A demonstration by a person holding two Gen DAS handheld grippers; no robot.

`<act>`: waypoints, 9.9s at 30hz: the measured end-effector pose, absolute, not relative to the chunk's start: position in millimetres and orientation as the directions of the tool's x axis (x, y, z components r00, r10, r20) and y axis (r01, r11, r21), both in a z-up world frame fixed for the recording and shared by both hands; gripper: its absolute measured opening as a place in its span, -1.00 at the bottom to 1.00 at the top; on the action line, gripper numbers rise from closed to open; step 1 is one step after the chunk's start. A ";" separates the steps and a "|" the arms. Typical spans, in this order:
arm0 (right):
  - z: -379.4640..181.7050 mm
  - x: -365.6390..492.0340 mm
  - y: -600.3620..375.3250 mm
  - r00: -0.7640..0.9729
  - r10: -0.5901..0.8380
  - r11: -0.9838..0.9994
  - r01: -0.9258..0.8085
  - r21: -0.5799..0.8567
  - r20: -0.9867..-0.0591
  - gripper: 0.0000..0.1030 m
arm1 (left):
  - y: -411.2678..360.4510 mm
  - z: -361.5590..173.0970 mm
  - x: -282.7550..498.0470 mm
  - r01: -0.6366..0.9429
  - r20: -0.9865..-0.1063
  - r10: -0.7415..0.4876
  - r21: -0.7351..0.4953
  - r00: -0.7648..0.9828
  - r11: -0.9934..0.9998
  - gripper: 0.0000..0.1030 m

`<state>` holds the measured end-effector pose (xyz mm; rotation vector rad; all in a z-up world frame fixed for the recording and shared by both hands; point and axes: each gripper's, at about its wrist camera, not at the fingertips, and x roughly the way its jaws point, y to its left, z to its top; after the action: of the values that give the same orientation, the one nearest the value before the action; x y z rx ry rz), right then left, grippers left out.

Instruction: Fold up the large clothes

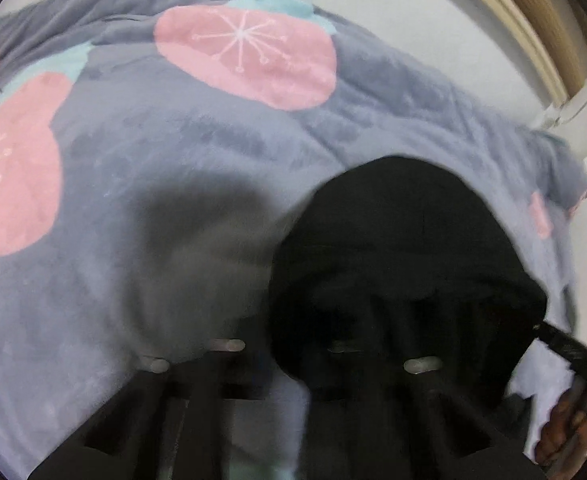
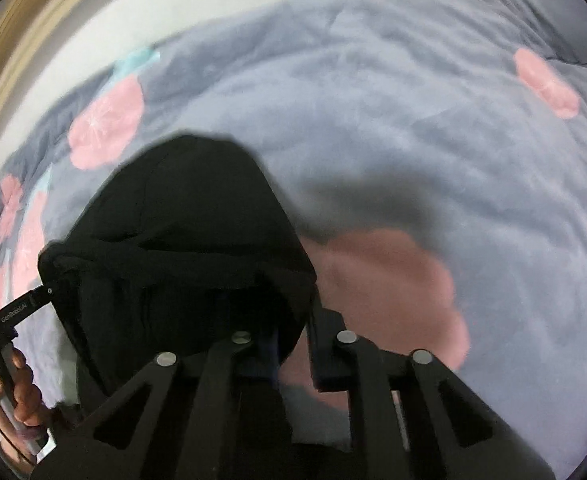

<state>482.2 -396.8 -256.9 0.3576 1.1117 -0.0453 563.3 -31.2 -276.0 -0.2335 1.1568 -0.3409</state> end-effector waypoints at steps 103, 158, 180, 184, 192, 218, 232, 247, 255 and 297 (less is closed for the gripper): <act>-207.5 439.1 -367.0 0.499 0.308 0.949 -0.220 0.225 -0.810 -0.67 | -42.7 -197.1 516.7 0.462 -0.721 -0.620 -0.457 0.308 0.760 -0.70; -299.5 160.7 -266.2 0.146 0.165 0.986 -0.046 0.160 -0.975 0.29 | -32.7 -285.4 196.1 0.359 -0.844 -0.536 -0.510 -0.030 0.782 -0.19; -281.6 235.9 -316.3 0.221 0.130 0.982 0.104 0.156 -0.967 0.25 | -14.3 -279.3 235.9 0.239 -0.837 -0.547 -0.528 0.018 0.815 -0.20; -246.7 217.5 -323.1 0.259 0.208 0.962 0.121 0.245 -0.943 0.26 | -2.5 -247.6 221.9 0.265 -0.837 -0.543 -0.509 0.071 0.819 -0.24; -206.4 123.4 -344.4 0.308 0.262 0.936 0.149 0.318 -0.915 0.27 | 53.3 -191.8 154.6 0.241 -0.837 -0.517 -0.473 0.177 0.848 -0.23; -229.7 -20.9 -407.8 0.201 0.199 0.934 0.258 0.247 -0.959 0.28 | 176.4 -234.8 -0.4 -0.130 -0.905 -0.403 -0.420 0.138 0.898 0.08; -260.1 -94.7 -461.5 0.068 0.110 0.941 0.315 0.126 -0.992 0.31 | 222.8 -281.6 -72.3 -0.318 -0.907 -0.420 -0.410 0.039 0.855 0.08; -284.5 -138.0 -469.8 -0.013 0.192 0.936 0.304 0.179 -0.981 0.37 | 218.5 -302.3 -108.0 -0.329 -0.872 -0.489 -0.453 -0.032 0.829 0.13; -295.3 -148.1 -476.8 -0.035 0.248 0.917 0.330 0.223 -0.968 0.52 | 214.5 -315.9 -117.8 -0.364 -0.830 -0.554 -0.499 -0.059 0.786 0.29; -181.5 -81.6 -471.2 0.263 0.477 0.789 0.292 0.540 -0.839 -0.67 | 155.0 -180.0 -26.6 -0.074 -0.728 -0.633 -0.669 0.261 0.739 -0.71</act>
<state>-81.6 -471.2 -181.5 0.7017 1.3304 0.1394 -26.6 155.0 -180.0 -0.6744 1.2696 -0.4199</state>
